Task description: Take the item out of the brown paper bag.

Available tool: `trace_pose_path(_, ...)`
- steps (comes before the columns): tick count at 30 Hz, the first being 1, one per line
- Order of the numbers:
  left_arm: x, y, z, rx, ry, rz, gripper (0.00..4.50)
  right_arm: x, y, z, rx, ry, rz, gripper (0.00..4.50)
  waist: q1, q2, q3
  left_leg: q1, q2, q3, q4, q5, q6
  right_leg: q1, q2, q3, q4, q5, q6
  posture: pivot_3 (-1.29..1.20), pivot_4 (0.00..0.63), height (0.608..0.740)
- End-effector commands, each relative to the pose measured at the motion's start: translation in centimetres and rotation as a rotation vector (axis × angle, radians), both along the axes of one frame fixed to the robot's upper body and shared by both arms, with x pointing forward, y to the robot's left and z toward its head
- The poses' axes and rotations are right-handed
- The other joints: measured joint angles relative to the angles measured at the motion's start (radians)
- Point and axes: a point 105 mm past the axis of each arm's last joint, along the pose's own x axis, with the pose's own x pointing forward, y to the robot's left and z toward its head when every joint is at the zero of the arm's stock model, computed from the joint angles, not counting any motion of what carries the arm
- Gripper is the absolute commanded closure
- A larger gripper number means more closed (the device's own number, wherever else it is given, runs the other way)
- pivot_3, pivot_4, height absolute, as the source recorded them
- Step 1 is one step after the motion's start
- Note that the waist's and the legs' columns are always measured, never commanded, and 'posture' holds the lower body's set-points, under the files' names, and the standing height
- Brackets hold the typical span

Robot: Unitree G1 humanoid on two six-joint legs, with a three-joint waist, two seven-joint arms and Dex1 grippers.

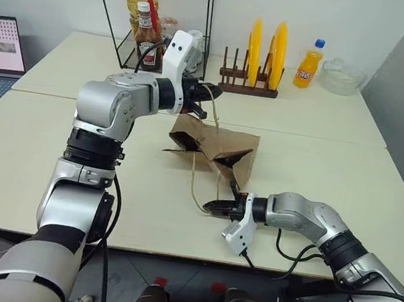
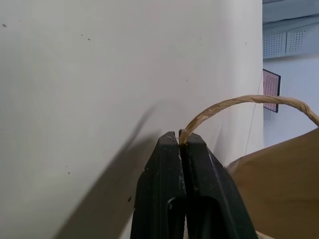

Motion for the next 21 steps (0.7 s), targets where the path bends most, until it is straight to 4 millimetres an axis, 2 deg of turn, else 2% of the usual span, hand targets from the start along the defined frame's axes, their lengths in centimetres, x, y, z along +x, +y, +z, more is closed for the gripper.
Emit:
trace_pose_path(1,-0.5,0.2,4.8,-0.074,-0.134,0.001,4.50,-2.2,-4.0,-7.3,-0.309,0.140,-0.015,4.46,0.000,0.000,0.000,0.000,0.000,0.000,0.000,0.000,0.000,0.000,0.000,0.000,0.000,0.000,0.000,0.00,0.150,0.740)
trace_pose_path(9,-0.3,0.2,5.9,-0.122,-0.144,0.006,4.50,-2.3,-4.0,-7.7,-0.309,0.143,-0.017,4.46,0.004,-0.005,-0.005,0.001,-0.001,0.000,0.000,0.000,0.000,0.003,-0.001,-0.001,-0.002,0.000,0.001,0.00,0.150,0.740)
trace_pose_path(15,-1.2,-0.2,3.8,-0.035,-0.153,-0.041,4.50,-1.5,-3.6,-6.7,-0.243,0.131,-0.060,4.46,0.003,-0.007,-0.006,0.002,-0.001,0.000,-0.001,0.000,0.000,0.003,-0.002,-0.001,-0.002,-0.001,0.001,0.00,0.150,0.740)
trace_pose_path(18,-1.6,-0.4,3.2,-0.031,-0.154,-0.058,4.50,-1.6,-3.7,-6.0,-0.192,0.166,-0.090,3.80,0.004,-0.007,-0.006,0.001,-0.001,0.000,-0.001,0.000,0.000,0.003,-0.002,-0.001,-0.002,0.000,0.001,0.00,0.150,0.740)
trace_pose_path(21,-2.0,-0.6,3.0,-0.039,-0.153,-0.071,4.50,-1.7,-4.2,-5.0,-0.129,0.198,-0.140,2.81,0.005,-0.006,-0.005,0.001,-0.002,0.000,-0.001,0.000,0.000,0.002,-0.003,0.000,-0.002,-0.001,0.001,0.00,0.150,0.740)
